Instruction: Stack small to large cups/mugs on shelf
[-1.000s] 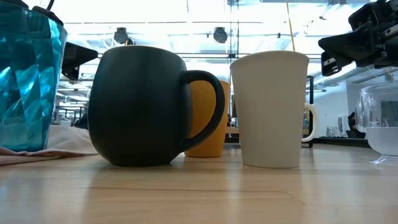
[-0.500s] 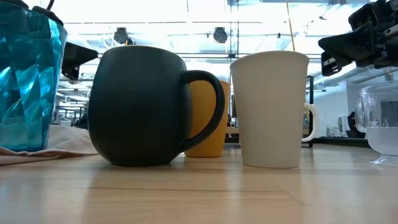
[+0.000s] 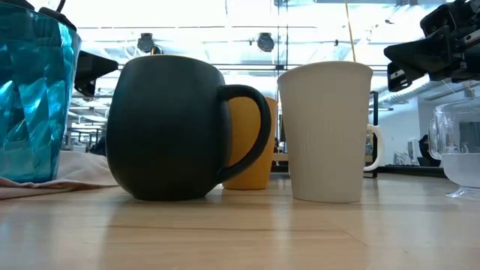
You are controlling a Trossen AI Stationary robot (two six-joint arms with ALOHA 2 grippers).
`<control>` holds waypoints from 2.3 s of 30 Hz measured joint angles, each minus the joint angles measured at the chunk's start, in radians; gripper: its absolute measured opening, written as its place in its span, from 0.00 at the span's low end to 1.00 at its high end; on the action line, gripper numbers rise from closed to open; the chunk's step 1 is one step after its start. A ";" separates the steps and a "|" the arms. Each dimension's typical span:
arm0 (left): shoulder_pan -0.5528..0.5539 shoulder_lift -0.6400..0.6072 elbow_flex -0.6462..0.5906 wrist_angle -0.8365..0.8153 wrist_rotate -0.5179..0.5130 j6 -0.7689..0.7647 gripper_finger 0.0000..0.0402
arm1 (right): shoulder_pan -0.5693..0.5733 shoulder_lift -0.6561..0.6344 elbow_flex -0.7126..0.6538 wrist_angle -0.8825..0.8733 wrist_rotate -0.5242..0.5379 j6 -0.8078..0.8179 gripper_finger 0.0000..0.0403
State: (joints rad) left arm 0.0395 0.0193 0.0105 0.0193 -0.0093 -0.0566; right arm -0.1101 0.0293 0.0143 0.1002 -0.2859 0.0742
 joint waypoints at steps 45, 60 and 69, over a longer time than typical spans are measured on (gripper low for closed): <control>0.000 0.000 -0.001 0.036 0.000 -0.058 0.00 | -0.001 0.000 0.000 0.116 0.002 0.092 0.00; 0.000 0.000 -0.001 0.295 -0.106 0.101 0.00 | 0.001 0.132 0.000 0.544 0.148 0.022 0.12; 0.019 0.055 0.060 0.473 -0.132 0.210 0.00 | -0.001 0.432 0.190 0.618 0.238 -0.106 0.26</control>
State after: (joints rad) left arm 0.0586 0.0741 0.0708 0.4919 -0.1410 0.1536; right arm -0.1107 0.4617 0.2047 0.7186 -0.0483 -0.0314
